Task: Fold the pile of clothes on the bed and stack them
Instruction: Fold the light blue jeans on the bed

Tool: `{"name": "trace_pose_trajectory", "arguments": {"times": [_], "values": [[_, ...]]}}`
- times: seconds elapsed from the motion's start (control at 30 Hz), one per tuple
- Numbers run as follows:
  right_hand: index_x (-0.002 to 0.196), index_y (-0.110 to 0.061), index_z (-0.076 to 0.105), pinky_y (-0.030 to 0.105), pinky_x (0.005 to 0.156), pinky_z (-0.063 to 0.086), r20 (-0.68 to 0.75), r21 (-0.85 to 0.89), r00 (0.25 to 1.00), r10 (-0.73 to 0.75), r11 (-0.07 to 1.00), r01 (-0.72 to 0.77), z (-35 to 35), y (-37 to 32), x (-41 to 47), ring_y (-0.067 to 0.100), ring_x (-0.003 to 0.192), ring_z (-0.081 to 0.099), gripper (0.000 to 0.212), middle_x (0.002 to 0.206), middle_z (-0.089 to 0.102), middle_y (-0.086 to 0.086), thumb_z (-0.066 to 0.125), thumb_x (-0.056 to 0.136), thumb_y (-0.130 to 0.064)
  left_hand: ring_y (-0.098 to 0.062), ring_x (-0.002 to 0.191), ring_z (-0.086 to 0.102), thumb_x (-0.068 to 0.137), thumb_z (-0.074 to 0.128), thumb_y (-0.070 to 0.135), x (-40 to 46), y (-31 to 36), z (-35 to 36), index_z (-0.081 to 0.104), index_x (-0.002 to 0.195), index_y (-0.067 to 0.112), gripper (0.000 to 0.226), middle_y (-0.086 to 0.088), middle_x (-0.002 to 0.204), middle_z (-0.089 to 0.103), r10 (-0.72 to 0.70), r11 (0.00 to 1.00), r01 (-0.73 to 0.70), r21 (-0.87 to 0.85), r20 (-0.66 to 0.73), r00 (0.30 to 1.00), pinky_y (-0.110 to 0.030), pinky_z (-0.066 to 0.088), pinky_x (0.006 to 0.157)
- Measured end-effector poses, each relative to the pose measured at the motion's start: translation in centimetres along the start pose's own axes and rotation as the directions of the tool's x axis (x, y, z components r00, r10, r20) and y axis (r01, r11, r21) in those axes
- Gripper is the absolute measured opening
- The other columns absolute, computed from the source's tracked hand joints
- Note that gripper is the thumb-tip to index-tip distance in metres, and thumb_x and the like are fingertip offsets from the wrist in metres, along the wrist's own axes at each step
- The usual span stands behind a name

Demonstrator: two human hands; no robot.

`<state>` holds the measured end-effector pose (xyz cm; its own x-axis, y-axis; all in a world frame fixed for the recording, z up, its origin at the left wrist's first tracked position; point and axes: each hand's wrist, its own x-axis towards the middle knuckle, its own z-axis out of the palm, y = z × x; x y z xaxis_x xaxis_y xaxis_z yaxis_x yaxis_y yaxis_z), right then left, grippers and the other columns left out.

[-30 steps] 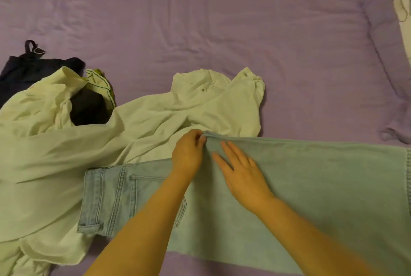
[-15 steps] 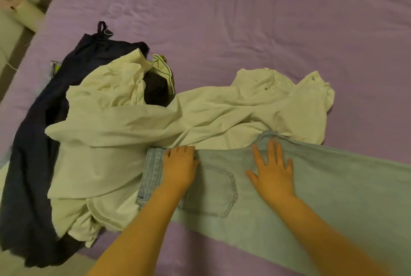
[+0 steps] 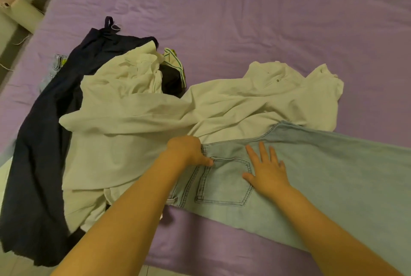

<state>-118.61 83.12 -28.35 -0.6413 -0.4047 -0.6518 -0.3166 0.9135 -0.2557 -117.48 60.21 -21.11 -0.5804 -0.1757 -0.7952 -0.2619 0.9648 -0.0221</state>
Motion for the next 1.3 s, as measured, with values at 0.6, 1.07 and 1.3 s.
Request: {"name": "trace_pose_trajectory", "arguments": {"times": [0.6, 1.07, 1.3], "values": [[0.152, -0.020, 0.009, 0.005, 0.092, 0.032, -0.181, 0.823, 0.970, 0.161, 0.566, 0.059, -3.6, 8.2, -13.9, 0.012, 0.129, 0.041, 0.087, 0.147, 0.036, 0.002, 0.066, 0.087, -0.007, -0.027, 0.072, 0.066, 0.097, 0.052, 0.016, -6.0, 19.8, 1.8, 0.052, 0.122, -0.007, 0.034, -0.022, 0.091, 0.066, 0.155, 0.003, 0.145, -0.989, 0.144, 0.977, -0.039, 0.058, 0.073], [0.151, -0.017, -0.011, 0.034, 0.111, 0.028, -0.059, 0.729, 0.951, 0.304, 0.664, -0.167, 0.3, 20.6, -11.4, 0.028, 0.141, 0.028, 0.097, 0.158, 0.013, 0.012, 0.064, 0.090, -0.018, -0.038, 0.144, -0.016, 0.102, 0.033, 0.030, -3.5, 25.5, 13.2, -0.004, 0.153, 0.028, 0.062, -0.012, 0.158, -0.019, 0.221, 0.970, -0.236, -0.052, -0.204, 0.954, -0.056, 0.003, 0.117], [0.150, -0.013, -0.012, 0.023, 0.113, 0.017, -0.043, 0.785, 0.973, 0.227, 0.610, -0.108, 1.8, 20.7, -11.8, 0.020, 0.146, 0.015, 0.094, 0.160, 0.005, 0.007, 0.061, 0.091, -0.014, -0.037, 0.145, -0.017, 0.102, 0.030, 0.042, -2.7, 25.3, 13.6, -0.010, 0.151, 0.031, 0.065, -0.011, 0.158, -0.022, 0.231, 0.973, -0.224, 0.055, -0.229, 0.946, -0.058, 0.001, 0.115]]}}
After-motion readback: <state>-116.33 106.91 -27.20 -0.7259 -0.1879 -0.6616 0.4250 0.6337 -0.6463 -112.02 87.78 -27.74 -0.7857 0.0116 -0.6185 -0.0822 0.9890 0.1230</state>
